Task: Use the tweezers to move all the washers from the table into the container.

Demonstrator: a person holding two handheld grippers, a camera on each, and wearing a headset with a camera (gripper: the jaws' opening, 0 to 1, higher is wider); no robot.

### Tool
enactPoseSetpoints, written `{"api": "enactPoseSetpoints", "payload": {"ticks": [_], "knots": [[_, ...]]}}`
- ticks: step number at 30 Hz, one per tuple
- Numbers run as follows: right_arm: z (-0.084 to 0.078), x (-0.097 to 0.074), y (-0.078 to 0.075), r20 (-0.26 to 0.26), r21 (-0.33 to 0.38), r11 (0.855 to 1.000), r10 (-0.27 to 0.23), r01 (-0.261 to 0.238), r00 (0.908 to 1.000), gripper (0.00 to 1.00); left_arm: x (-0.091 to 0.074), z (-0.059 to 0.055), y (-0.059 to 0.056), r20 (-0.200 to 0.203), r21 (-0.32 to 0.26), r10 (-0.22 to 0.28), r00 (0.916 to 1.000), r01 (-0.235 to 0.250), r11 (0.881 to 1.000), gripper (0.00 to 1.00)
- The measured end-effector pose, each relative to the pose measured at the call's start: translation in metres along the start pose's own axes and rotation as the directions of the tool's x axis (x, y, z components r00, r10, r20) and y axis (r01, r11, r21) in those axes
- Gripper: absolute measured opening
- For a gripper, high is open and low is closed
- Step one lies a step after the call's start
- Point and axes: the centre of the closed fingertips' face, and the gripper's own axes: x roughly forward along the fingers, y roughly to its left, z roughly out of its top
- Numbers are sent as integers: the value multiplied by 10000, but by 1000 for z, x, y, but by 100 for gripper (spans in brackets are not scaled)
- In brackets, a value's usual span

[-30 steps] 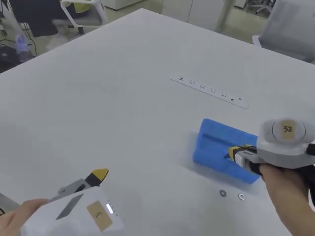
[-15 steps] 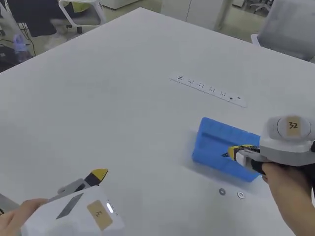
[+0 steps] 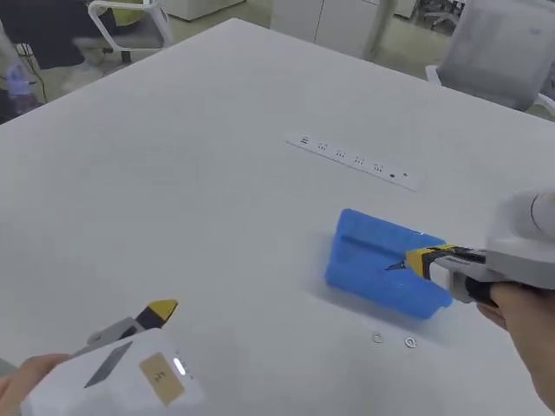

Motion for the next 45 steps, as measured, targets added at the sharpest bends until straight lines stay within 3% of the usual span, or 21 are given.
{"api": "enactPoseSetpoints", "payload": {"ticks": [4, 10, 14, 19, 25, 31, 32, 35, 37, 42, 45], "knots": [[-8, -7, 10, -263, 103, 9991, 403, -400, 9988, 0, 0, 1, 0, 7, -1, 12, 10000, -12, 10000, 90], [-33, -11, 22, -902, -104, 9972, 729, -742, 9932, 0, -1, 2, -1, 35, -24, -2, 10000, 2, 10000, 90], [-50, -14, 30, -1426, -5, 9945, 1032, -1044, 9844, 0, -1, 3, -1, 66, -70, -10, 10000, 11, 10000, 90], [-71, -15, 37, -2288, -32, 9913, 1274, -1316, 9651, 1, 0, 1, -1, -1, -13, -14, 10000, 14, 10000, 90], [-89, -9, 38, -2804, -168, 9897, 1317, -1421, 9508, 0, 0, 0, 0, -55, 54, 20, 10000, -20, 10000, 89], [-97, -2, 41, -3041, -449, 9887, 1230, -1432, 9447, 1, 0, 0, 0, -11, -12, 23, 10000, -23, 10000, 89], [-94, -2, 40, -2875, -475, 9889, 1212, -1405, 9501, 0, 0, 0, 0, -9, -13, 16, 10000, -16, 10000, 89], [-92, 1, 39, -2791, -345, 9905, 1186, -1334, 9529, 0, 0, 0, 0, 12, -96, -12, 10000, 12, 10000, 89], [-89, 2, 36, -2549, -335, 9928, 1029, -1152, 9615, 1, 0, 0, -1, 33, -135, -54, 10000, 55, 9999, 90], [-84, 6, 36, -1514, -83, 9976, 662, -682, 9863, 1, 0, -1, 0, -31, -87, 3, 10000, -3, 10000, 89], [-81, 4, 42, -827, -211, 9989, 410, -428, 9957, 1, 0, -1, 0, -29, -88, -17, 10000, 17, 10000, 89]]}}
